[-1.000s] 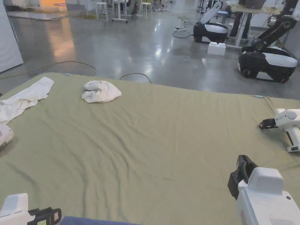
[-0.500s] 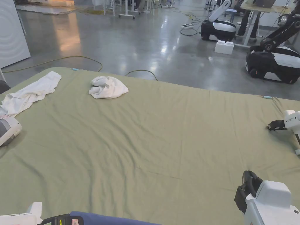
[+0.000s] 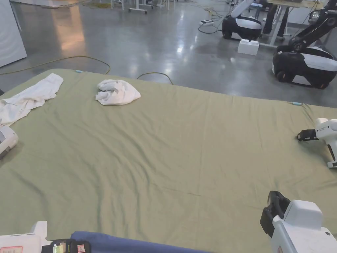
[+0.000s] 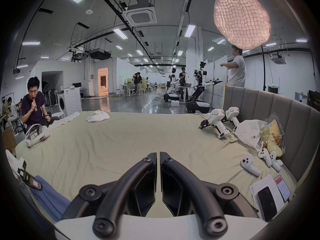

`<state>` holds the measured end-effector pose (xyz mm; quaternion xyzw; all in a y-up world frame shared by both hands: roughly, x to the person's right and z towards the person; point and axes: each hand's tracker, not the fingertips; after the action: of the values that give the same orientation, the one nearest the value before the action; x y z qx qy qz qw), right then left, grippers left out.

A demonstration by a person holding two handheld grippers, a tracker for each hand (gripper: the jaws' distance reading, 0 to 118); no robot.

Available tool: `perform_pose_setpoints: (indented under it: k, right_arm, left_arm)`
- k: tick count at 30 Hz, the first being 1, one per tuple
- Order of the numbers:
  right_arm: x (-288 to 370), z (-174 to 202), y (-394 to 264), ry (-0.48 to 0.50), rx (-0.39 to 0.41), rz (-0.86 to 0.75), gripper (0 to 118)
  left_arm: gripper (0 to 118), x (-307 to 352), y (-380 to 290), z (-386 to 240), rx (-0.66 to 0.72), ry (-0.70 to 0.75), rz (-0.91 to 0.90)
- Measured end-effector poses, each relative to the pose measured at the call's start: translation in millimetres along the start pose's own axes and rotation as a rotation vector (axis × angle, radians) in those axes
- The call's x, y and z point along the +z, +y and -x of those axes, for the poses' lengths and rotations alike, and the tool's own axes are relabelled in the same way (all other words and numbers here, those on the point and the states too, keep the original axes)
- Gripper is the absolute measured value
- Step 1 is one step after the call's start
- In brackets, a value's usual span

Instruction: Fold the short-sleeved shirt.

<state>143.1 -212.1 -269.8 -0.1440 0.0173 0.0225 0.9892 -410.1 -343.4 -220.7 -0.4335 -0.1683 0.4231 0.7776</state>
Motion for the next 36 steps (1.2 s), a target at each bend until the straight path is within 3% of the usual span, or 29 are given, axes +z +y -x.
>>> perform_pose_setpoints:
  k: [9,14,17,26,36]
  right_arm:
    - [-2.1,-6.8,3.6,-0.002,0.006,-0.009,2]
    - [-5.4,-9.4,1.6,0.007,0.002,-0.001,2]
    - [-6.1,-8.2,1.5,0.014,-0.003,0.000,2]
    - [-3.8,-11.0,0.0,0.027,-0.018,0.005,2]
    - [2.1,-29.8,-8.5,-0.004,-0.038,0.021,2]
  left_arm:
    - [6,51.9,26.0,-60.3,-0.163,0.157,-0.071]
    - [6,73.3,33.9,-93.0,-0.209,0.322,-0.113]
    - [6,66.2,26.7,-118.2,-0.237,0.321,-0.100]
    - [7,3.8,-6.4,-187.9,-0.230,0.080,-0.010]
    - [7,-127.4,-48.5,-205.5,-0.235,0.147,0.155]
